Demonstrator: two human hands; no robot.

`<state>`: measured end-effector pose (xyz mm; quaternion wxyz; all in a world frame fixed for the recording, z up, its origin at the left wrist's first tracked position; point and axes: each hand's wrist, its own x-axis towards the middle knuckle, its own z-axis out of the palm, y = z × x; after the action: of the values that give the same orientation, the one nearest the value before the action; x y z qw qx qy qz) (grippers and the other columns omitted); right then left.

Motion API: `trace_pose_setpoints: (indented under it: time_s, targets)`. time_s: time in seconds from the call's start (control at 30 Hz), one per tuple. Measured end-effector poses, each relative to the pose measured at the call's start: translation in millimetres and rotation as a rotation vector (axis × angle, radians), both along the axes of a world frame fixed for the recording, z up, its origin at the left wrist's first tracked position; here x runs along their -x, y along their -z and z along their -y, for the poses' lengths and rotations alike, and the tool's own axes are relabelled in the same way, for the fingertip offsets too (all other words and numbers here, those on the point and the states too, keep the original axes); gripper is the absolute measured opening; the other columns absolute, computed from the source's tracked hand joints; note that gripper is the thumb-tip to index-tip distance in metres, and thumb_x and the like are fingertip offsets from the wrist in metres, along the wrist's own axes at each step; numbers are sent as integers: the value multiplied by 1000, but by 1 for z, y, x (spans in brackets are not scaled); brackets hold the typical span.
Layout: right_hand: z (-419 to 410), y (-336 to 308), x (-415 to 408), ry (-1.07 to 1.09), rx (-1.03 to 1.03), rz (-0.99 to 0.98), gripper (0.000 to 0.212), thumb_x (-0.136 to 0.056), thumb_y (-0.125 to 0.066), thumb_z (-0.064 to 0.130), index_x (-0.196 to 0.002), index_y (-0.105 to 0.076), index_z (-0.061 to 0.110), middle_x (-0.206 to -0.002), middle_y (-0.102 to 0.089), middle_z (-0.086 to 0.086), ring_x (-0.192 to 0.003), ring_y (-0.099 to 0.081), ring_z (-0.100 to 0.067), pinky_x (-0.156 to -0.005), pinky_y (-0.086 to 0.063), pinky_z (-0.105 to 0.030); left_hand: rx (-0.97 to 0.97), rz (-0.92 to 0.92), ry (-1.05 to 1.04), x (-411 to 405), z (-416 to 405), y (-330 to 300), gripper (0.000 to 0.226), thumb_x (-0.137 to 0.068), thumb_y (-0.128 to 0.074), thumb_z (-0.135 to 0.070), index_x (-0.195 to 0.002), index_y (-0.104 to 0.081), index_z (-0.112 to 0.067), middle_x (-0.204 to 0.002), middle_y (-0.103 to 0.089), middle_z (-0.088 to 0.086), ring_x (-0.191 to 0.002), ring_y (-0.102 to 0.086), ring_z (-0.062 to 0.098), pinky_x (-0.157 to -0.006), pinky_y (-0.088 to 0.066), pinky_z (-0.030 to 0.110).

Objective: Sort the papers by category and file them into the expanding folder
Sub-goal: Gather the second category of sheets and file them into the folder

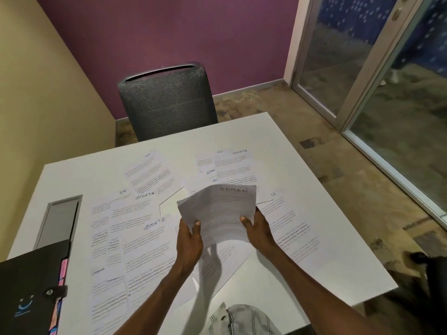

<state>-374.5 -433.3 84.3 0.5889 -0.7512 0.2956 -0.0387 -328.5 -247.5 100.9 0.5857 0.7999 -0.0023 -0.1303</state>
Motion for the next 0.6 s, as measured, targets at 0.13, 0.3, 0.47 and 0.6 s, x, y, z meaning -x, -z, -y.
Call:
trace_pose_setpoints:
  time_s: [0.13, 0.3, 0.47, 0.6]
  targets:
    - [-2, -3, -1, -75, 33, -22, 34, -99, -50, 10, -132, -46, 7, -124, -60, -10, -111, -58, -24, -83, -48, -23, -4, -5, -33, 3, -7, 8, 48, -93, -41, -44, -125, -52, -10, -108, -65, 6, -103, -64, 25, -72, -51, 29]
    - [0, -17, -10, -162, 71, -10, 20, -97, -55, 12, -115, -50, 6, -110, -63, -2, -98, -61, -18, -74, -49, -15, -13, 2, -124, -22, -13, -5, 28, -106, -40, -20, -128, -54, -9, -114, -64, 1, -102, -61, 19, -73, -45, 23]
    - [-8, -16, -1, -312, 42, -56, 33, -100, -51, 15, -131, -47, 5, -125, -49, 9, -119, -49, -12, -96, -39, -19, -1, -59, -145, -48, -39, 0, 39, -94, -45, -33, -122, -62, -12, -114, -72, 4, -107, -67, 26, -95, -52, 46]
    - [-23, -12, -3, -341, 18, -102, 36, -101, -48, 14, -136, -46, 7, -133, -55, 0, -112, -52, -13, -78, -41, -4, -3, -153, -218, -45, -59, -6, 19, -101, -49, -14, -112, -64, -10, -104, -71, 10, -96, -66, 29, -86, -51, 41]
